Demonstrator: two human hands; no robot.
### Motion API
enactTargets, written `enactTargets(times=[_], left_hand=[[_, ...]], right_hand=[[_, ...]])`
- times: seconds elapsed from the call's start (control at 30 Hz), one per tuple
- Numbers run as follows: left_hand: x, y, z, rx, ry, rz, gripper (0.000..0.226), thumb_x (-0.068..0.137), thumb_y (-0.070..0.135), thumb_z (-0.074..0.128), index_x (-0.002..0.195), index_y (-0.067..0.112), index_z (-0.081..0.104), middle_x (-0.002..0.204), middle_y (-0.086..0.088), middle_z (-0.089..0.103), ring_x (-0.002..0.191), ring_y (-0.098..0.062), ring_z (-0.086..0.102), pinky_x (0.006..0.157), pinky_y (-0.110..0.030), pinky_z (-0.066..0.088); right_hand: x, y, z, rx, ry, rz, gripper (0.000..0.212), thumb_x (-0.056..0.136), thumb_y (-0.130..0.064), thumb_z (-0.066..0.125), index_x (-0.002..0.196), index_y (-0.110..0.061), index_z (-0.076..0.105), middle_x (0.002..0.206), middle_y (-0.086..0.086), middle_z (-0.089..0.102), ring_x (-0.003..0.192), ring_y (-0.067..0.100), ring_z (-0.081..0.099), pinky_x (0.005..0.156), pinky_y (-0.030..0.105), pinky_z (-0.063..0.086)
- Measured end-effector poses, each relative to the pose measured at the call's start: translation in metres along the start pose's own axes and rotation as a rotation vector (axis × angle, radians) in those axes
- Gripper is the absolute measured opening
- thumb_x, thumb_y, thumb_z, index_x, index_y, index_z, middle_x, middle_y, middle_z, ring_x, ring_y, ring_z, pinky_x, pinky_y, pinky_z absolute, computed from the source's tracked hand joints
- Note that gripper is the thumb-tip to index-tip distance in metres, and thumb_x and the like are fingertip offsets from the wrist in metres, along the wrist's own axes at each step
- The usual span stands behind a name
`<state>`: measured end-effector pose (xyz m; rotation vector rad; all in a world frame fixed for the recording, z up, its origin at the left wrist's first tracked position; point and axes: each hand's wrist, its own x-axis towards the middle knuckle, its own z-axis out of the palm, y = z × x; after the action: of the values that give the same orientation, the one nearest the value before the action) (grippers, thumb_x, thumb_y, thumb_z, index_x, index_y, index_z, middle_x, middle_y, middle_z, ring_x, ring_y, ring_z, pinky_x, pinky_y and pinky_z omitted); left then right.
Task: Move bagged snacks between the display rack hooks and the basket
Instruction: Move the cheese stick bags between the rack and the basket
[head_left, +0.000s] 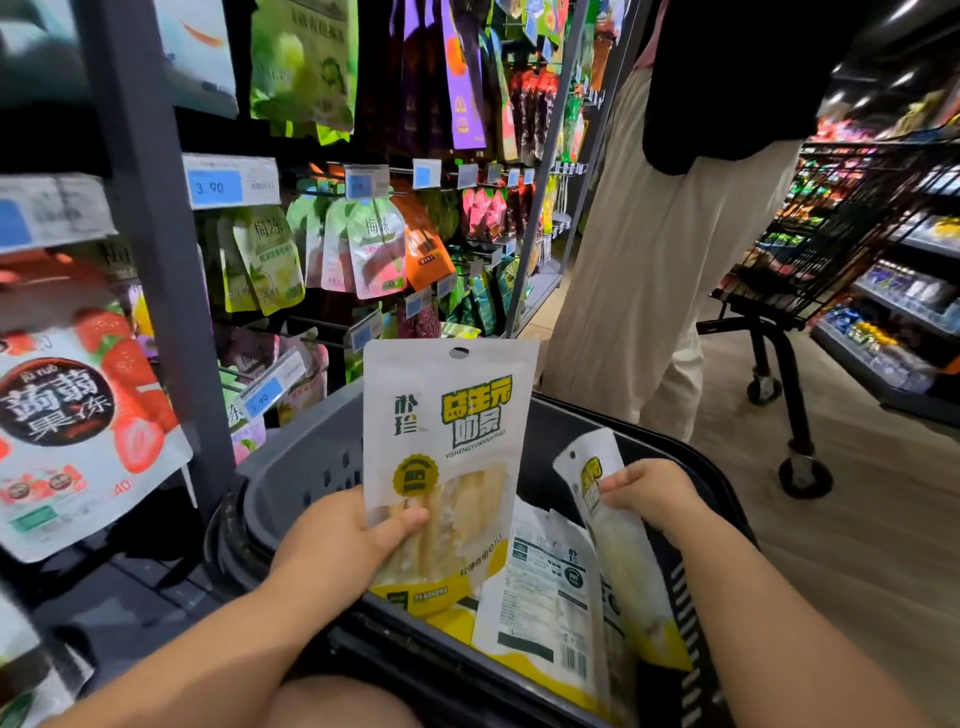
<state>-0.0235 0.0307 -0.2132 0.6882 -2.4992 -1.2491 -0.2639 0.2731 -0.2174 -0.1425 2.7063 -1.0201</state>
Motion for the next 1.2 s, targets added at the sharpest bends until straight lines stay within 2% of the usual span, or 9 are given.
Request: enactTargets(times=[0.47, 0.63, 0.7, 0.77, 0.83, 0.93, 1.0, 1.1, 1.2], left_hand=[[0.005, 0.003, -0.001, -0.277, 0.212, -0.035, 0.006, 0.093, 0.035, 0.062, 0.097, 0.033, 0.066, 0.087, 0.016, 0.063, 0.090, -0.013, 0.058, 0.071, -0.025, 0.039], [0.006, 0.009, -0.004, -0.641, 0.368, -0.097, 0.017, 0.093, 0.033, 0.063, 0.107, 0.028, 0.070, 0.100, 0.013, 0.071, 0.099, -0.010, 0.065, 0.080, -0.024, 0.046], [0.008, 0.016, -0.015, -0.671, 0.396, -0.070, 0.012, 0.093, 0.034, 0.062, 0.101, 0.029, 0.070, 0.099, 0.014, 0.071, 0.096, -0.004, 0.064, 0.073, -0.015, 0.044], [0.011, 0.022, -0.029, -0.658, 0.388, -0.042, 0.016, 0.091, 0.041, 0.063, 0.096, 0.029, 0.072, 0.096, 0.012, 0.072, 0.095, -0.006, 0.065, 0.075, -0.014, 0.046], [0.013, 0.024, -0.043, -0.653, 0.367, 0.011, 0.039, 0.078, 0.061, 0.063, 0.098, 0.030, 0.074, 0.099, 0.010, 0.075, 0.101, -0.011, 0.067, 0.093, -0.028, 0.049], [0.005, 0.023, -0.067, -0.624, 0.367, 0.070, 0.062, 0.069, 0.071, 0.055, 0.095, 0.017, 0.073, 0.096, -0.009, 0.075, 0.097, -0.026, 0.068, 0.099, -0.045, 0.048], [-0.005, 0.020, -0.081, -0.551, 0.387, 0.095, 0.061, 0.081, 0.063, 0.055, 0.093, 0.006, 0.070, 0.094, -0.020, 0.071, 0.085, -0.025, 0.068, 0.093, -0.036, 0.051], [-0.026, 0.009, -0.103, -0.489, 0.467, 0.047, 0.038, 0.093, 0.055, 0.051, 0.105, 0.025, 0.070, 0.092, 0.004, 0.075, 0.088, -0.008, 0.068, 0.089, -0.024, 0.052], [-0.057, 0.005, -0.126, -0.393, 0.576, -0.060, 0.041, 0.099, 0.054, 0.038, 0.102, 0.024, 0.066, 0.065, 0.017, 0.059, 0.065, 0.005, 0.054, 0.059, -0.001, 0.037]], right_hand=[[-0.021, -0.025, -0.011, 0.516, 0.104, -0.412, 0.033, 0.092, -0.006, 0.063, 0.081, -0.037, 0.067, 0.103, 0.001, 0.073, 0.098, 0.022, 0.068, 0.089, 0.044, 0.055], [-0.047, -0.059, -0.024, 0.782, 0.096, -0.576, 0.028, 0.095, 0.001, 0.058, 0.087, -0.025, 0.063, 0.093, -0.003, 0.073, 0.080, 0.007, 0.069, 0.068, 0.020, 0.057], [-0.061, -0.082, -0.030, 0.851, 0.009, -0.654, 0.009, 0.085, -0.024, 0.074, 0.087, -0.026, 0.066, 0.096, 0.002, 0.074, 0.079, 0.004, 0.070, 0.067, 0.018, 0.057], [-0.071, -0.103, -0.031, 0.847, -0.061, -0.714, 0.035, 0.059, -0.053, 0.085, 0.084, -0.032, 0.071, 0.093, -0.002, 0.075, 0.081, 0.007, 0.071, 0.068, 0.020, 0.058], [-0.075, -0.128, -0.026, 0.896, -0.099, -0.746, 0.011, 0.075, -0.033, 0.079, 0.082, -0.031, 0.071, 0.088, -0.006, 0.075, 0.078, 0.007, 0.070, 0.067, 0.021, 0.058], [-0.074, -0.166, -0.007, 0.905, -0.170, -0.779, 0.032, 0.095, 0.006, 0.052, 0.087, -0.022, 0.066, 0.084, -0.006, 0.075, 0.076, 0.007, 0.070, 0.063, 0.021, 0.057], [-0.083, -0.192, 0.009, 0.889, -0.246, -0.788, 0.028, 0.096, 0.007, 0.049, 0.092, -0.018, 0.062, 0.084, -0.005, 0.075, 0.075, 0.007, 0.070, 0.063, 0.020, 0.057], [-0.099, -0.229, 0.043, 0.854, -0.302, -0.831, 0.030, 0.096, 0.002, 0.053, 0.090, -0.024, 0.066, 0.094, -0.001, 0.072, 0.083, 0.013, 0.069, 0.072, 0.027, 0.058], [-0.124, -0.258, 0.078, 0.840, -0.369, -0.864, 0.027, 0.095, -0.002, 0.058, 0.089, -0.027, 0.068, 0.096, -0.003, 0.071, 0.085, 0.012, 0.068, 0.074, 0.027, 0.056]])
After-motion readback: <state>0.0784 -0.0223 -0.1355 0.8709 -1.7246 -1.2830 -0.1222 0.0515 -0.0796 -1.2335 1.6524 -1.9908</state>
